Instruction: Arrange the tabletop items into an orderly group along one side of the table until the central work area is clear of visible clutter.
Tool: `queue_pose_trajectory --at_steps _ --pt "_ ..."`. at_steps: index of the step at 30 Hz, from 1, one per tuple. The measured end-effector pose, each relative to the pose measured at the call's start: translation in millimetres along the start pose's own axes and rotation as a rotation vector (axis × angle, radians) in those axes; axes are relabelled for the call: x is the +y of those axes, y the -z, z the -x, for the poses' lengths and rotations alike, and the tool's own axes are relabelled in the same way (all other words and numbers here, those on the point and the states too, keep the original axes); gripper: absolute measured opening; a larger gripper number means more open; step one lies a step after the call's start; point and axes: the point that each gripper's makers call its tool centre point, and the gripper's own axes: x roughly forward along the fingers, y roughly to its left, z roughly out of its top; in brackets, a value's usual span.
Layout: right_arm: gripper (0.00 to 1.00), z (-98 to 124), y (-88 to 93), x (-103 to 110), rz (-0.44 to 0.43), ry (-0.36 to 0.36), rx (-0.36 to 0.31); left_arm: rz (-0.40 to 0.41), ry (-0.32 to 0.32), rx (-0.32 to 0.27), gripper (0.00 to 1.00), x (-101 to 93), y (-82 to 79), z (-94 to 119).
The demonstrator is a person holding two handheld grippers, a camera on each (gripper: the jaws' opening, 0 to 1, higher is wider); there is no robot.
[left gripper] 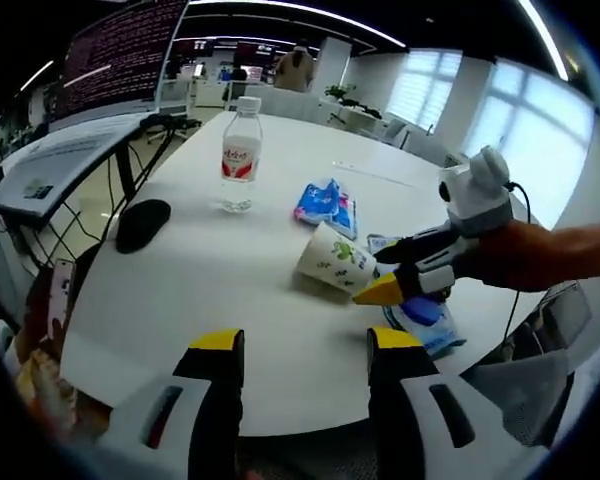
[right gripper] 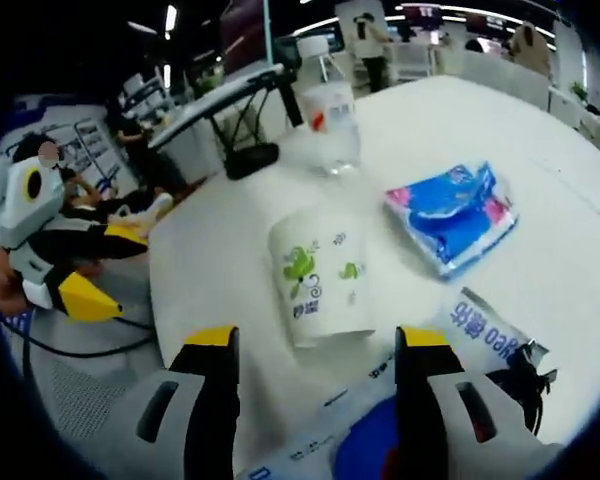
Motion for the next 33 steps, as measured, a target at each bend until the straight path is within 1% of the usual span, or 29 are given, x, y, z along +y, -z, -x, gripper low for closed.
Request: queue_pose_trajectory --at_steps 4,11,13,14,15,16,17,18,20,21,25,27,32,33 --pt "0.61 -4 -6.2 -1 0.003 0.000 0.000 0.004 0.003 0.001 0.49 -0.7 0.1 0" --pt "0.59 -11 -11.8 -1 0.041 0.002 0.022 0.004 0.003 0.002 0.49 -0.8 -1.6 0" --pt "0.49 -10 -9.6 -4 0.068 0.018 0.037 0.002 0.003 0.001 0.49 -0.8 -2.2 0" --pt "0.41 -8 -6.4 -7 0.094 0.035 0.051 0.003 0.003 0.001 0.49 -1.0 -2.5 -1" --pt "0.37 -5 -3.1 -10 0.093 0.051 0.054 0.004 0.005 0.000 0.49 -1.4 -2.5 -1" --pt "0.36 -5 -4.1 -8 0.077 0.038 0.038 0.004 0.006 0.001 0.48 -1.7 -2.6 -1" --pt "0.36 -4 -3.9 -5 0.050 0.017 0.029 0.004 0.008 0.001 0.48 -2.3 -2.5 -1" --pt "0.35 -3 -3.5 0 0.051 -0.014 0.020 0.003 0.008 0.001 0.48 -2.3 -2.9 -1" --pt "0.35 0 -2.0 2 0.097 -0.011 0.016 0.003 0.010 0.001 0.48 -3.2 -2.8 -2" --pt "0.35 1 -0.6 2 0.106 -0.009 0.020 0.004 0.012 0.002 0.48 -3.6 -2.6 -2" --pt "0.35 5 -1.7 5 0.096 -0.017 -0.001 0.001 0.022 0.005 0.48 -7.3 -3.1 -4" --pt "0.35 9 -2.4 9 0.106 -0.017 -0.013 0.006 0.027 0.001 0.48 -7.6 -4.8 -5" --pt "0.35 15 3.9 22 0.197 -0.033 -0.009 0.077 0.040 -0.017 0.47 -2.5 -8.7 -6" --pt "0.35 18 5.7 25 0.235 -0.031 -0.004 0.086 0.043 -0.020 0.47 -2.3 -9.5 -6"
